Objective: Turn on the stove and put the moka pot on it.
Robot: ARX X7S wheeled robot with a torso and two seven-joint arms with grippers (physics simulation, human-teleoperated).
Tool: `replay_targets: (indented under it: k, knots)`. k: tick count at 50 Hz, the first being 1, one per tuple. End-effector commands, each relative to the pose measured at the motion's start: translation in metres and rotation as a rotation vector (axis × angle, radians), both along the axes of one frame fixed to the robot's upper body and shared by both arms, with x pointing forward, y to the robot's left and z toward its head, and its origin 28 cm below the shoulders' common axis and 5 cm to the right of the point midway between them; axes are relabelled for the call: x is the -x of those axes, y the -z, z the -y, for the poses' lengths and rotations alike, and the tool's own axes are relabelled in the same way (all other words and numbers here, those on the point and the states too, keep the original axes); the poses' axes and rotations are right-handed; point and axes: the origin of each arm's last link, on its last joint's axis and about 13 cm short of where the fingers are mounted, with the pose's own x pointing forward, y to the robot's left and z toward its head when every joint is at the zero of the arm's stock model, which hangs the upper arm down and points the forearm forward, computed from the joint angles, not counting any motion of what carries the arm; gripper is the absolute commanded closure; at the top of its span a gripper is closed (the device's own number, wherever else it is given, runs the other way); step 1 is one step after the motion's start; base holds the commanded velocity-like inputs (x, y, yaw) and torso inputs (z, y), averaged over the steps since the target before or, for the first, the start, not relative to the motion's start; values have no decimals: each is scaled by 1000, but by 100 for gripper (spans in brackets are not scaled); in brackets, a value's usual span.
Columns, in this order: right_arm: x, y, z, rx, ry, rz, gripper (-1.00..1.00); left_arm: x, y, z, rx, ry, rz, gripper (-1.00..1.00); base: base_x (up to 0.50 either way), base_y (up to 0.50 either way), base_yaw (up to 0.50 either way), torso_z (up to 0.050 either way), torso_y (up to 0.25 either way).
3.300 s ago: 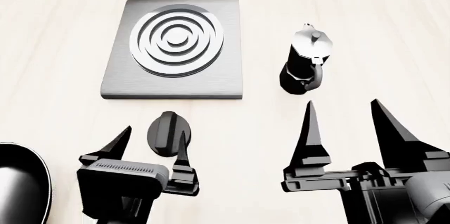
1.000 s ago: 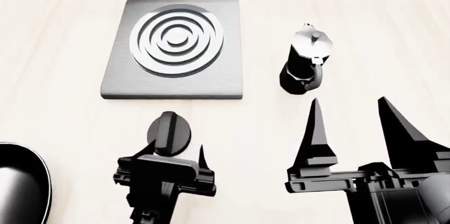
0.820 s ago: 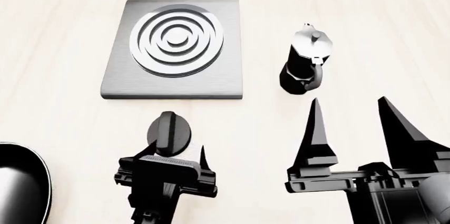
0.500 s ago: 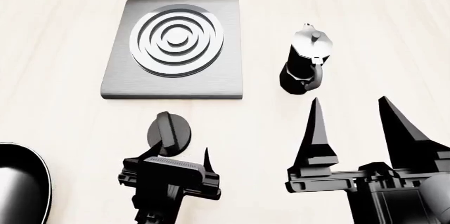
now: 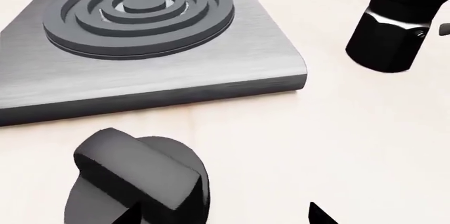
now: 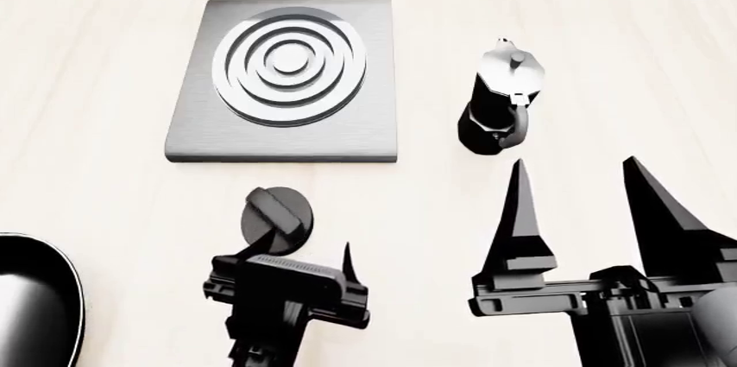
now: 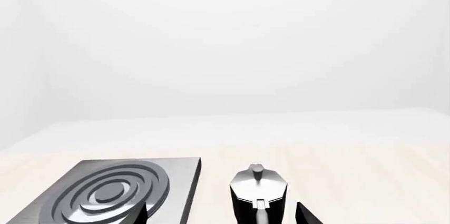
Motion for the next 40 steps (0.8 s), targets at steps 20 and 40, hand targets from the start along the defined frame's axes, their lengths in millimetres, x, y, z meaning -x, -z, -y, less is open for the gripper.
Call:
replay_targets:
  k: [20, 40]
  knots:
    - [-3, -4, 0, -5, -11, 44, -100, -21, -6, 8, 6, 21, 20, -100, 0, 0, 0, 0, 0]
    - [-3, -4, 1, -8, -10, 43, -100, -29, -11, 11, -2, 31, 29, -100, 0, 0, 0, 0, 0]
